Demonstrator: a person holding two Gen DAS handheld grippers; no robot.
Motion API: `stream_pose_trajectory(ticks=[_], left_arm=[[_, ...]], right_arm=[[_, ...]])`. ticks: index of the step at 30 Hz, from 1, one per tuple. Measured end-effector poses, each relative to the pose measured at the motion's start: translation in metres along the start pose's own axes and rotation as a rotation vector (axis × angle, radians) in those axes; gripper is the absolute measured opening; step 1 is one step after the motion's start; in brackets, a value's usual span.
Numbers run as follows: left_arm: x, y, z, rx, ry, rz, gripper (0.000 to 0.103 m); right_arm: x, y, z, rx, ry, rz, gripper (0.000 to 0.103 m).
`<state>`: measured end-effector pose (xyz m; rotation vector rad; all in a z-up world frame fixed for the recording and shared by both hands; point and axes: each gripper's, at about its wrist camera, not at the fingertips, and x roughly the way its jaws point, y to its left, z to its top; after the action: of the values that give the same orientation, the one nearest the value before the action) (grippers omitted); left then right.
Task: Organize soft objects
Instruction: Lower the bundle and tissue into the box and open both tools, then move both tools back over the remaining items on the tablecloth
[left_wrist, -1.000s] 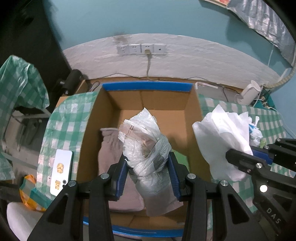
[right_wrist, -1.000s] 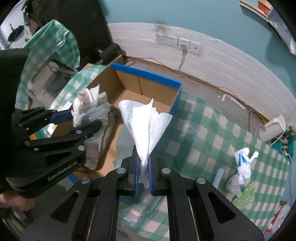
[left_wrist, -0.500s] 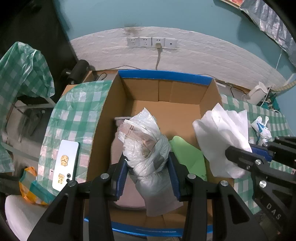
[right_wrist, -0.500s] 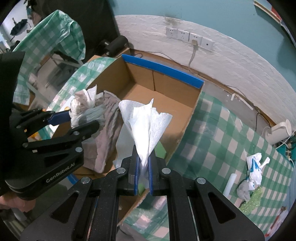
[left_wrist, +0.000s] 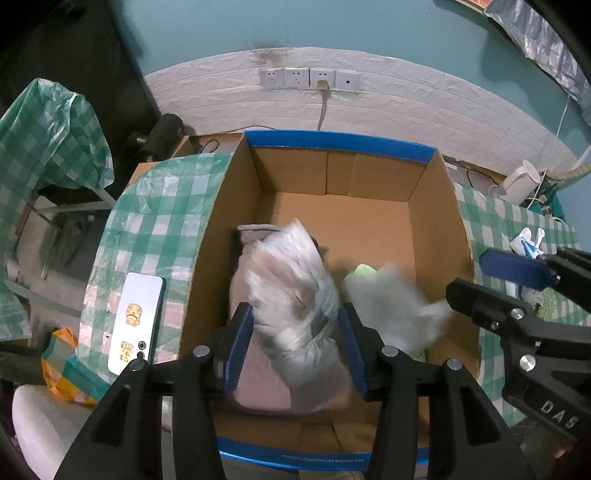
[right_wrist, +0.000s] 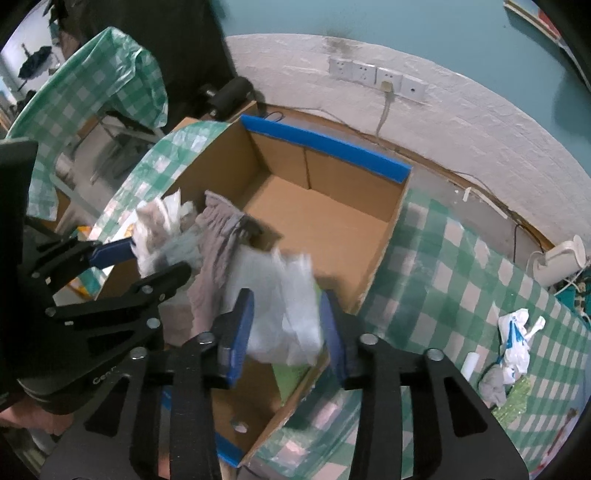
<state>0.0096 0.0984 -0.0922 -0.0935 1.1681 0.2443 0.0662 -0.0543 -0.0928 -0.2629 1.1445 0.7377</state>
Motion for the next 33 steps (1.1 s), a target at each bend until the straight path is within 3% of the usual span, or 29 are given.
stream_pose_trajectory(ticks=[4, 11, 33], left_arm=[[-0.005, -0.003, 0.001, 0.009, -0.022, 0.001, 0.060], [-0.010, -0.016, 0.003, 0.038, -0.042, -0.024, 0.066], [-0.018, -0.069, 0.005, 0.116, -0.061, -0.048, 0.072]], right_arm=[[-0.004, -0.012, 0.000, 0.047, -0.015, -0.008, 0.048], [-0.010, -0.033, -0.006, 0.120, -0.024, -0.036, 0.051], [-0.033, -0.112, -0.045, 0.309, -0.029, -0.135, 0.056]])
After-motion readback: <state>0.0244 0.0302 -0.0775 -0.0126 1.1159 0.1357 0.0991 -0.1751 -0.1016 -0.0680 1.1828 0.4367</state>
